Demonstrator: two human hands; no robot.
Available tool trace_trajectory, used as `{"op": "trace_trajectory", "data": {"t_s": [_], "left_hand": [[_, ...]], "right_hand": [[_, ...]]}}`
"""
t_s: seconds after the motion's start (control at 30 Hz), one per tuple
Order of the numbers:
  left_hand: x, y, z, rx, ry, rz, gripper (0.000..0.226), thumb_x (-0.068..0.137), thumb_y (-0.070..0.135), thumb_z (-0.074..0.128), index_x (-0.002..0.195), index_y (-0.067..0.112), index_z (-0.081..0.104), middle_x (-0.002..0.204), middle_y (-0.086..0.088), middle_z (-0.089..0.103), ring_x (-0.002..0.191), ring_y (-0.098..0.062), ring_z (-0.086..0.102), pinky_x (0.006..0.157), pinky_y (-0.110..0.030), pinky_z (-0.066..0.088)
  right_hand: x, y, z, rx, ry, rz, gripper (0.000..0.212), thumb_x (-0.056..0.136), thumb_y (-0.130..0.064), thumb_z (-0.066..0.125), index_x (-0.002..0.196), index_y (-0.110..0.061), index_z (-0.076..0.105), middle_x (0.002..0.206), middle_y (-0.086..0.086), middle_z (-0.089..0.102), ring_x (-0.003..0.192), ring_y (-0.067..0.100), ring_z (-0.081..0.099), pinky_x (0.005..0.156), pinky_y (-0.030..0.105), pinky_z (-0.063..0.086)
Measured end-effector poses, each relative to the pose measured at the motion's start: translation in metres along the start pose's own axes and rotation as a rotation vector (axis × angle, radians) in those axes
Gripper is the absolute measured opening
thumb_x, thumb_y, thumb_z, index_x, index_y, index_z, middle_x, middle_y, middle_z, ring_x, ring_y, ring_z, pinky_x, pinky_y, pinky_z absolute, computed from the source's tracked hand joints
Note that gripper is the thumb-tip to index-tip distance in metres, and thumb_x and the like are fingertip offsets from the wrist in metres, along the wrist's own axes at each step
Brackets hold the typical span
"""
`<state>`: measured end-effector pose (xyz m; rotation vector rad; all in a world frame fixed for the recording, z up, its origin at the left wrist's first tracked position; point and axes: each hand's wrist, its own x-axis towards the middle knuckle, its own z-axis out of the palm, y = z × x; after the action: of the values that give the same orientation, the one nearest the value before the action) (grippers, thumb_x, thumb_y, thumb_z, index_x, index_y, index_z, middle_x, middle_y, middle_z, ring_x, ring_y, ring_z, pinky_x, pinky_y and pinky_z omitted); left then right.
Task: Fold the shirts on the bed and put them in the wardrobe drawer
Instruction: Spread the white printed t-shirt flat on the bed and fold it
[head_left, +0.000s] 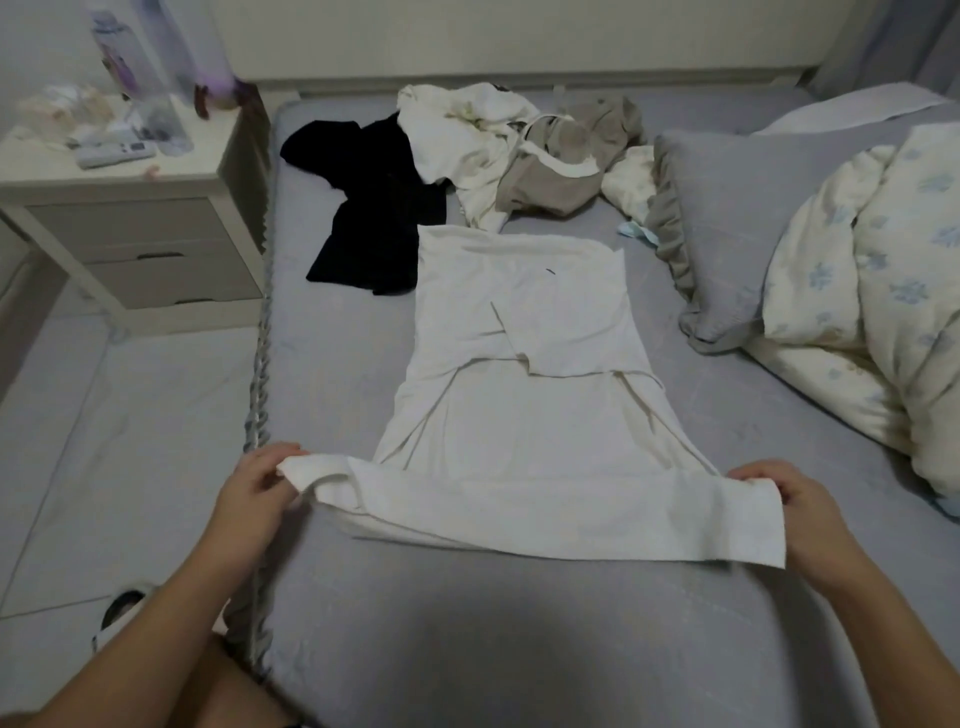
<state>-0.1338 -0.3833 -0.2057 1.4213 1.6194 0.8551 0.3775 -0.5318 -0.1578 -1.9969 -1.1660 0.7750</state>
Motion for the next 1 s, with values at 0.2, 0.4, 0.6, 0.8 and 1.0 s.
{"op": "trace_trajectory", "data": {"t_s": [0.2,0.4,0.6,0.8,1.0], "left_hand": [[0.07,0.033,0.019,-0.234,0.042,-0.134,0.024,0.09,0.01,0.061,0.083,0.029,0.075,0.081,0.002,0.075,0.074,-0.015,0.067,0.065,-0.03,0.054],[0.229,0.116,0.044,-0.589,0.148,-0.182,0.027,0.082,0.016,0.071,0.108,0.013,0.07,0.108,-0.009,0.071,0.092,-0.019,0.07,0.071,-0.03,0.057],[0.316,0.137,0.088,-0.387,0.091,-0.392,0.06,0.087,0.039,0.068,0.135,0.009,0.05,0.127,-0.013,0.062,0.107,-0.034,0.064,0.092,-0.051,0.054],[0.21,0.079,0.109,-0.343,-0.326,-0.44,0.06,0.067,0.058,0.079,0.11,0.017,0.068,0.102,-0.001,0.076,0.087,-0.02,0.074,0.07,-0.034,0.06],[0.159,0.068,0.129,-0.505,-0.248,-0.52,0.042,0.077,0.006,0.078,0.116,0.0,0.066,0.111,-0.016,0.072,0.1,-0.033,0.069,0.097,-0.047,0.052]], "right_hand": [[0.073,-0.054,0.014,0.068,0.304,-0.018,0.013,0.084,-0.008,0.061,0.095,-0.015,0.062,0.094,0.005,0.064,0.068,0.003,0.054,0.058,0.022,0.043],[0.252,-0.114,0.009,0.296,0.476,0.096,0.026,0.081,-0.027,0.065,0.103,-0.013,0.071,0.097,0.005,0.07,0.081,0.011,0.062,0.075,0.029,0.052],[0.34,-0.096,0.058,-0.05,0.386,0.33,0.047,0.089,-0.041,0.062,0.112,0.0,0.067,0.107,0.02,0.066,0.099,0.038,0.065,0.091,0.046,0.051],[0.238,-0.026,0.087,0.31,0.425,0.447,0.048,0.092,-0.051,0.058,0.107,-0.007,0.07,0.108,0.013,0.071,0.099,0.028,0.065,0.089,0.039,0.049],[0.176,-0.022,0.103,0.904,0.166,0.547,0.026,0.098,-0.025,0.056,0.121,-0.014,0.061,0.114,0.002,0.072,0.1,0.018,0.069,0.076,0.03,0.06]]}}
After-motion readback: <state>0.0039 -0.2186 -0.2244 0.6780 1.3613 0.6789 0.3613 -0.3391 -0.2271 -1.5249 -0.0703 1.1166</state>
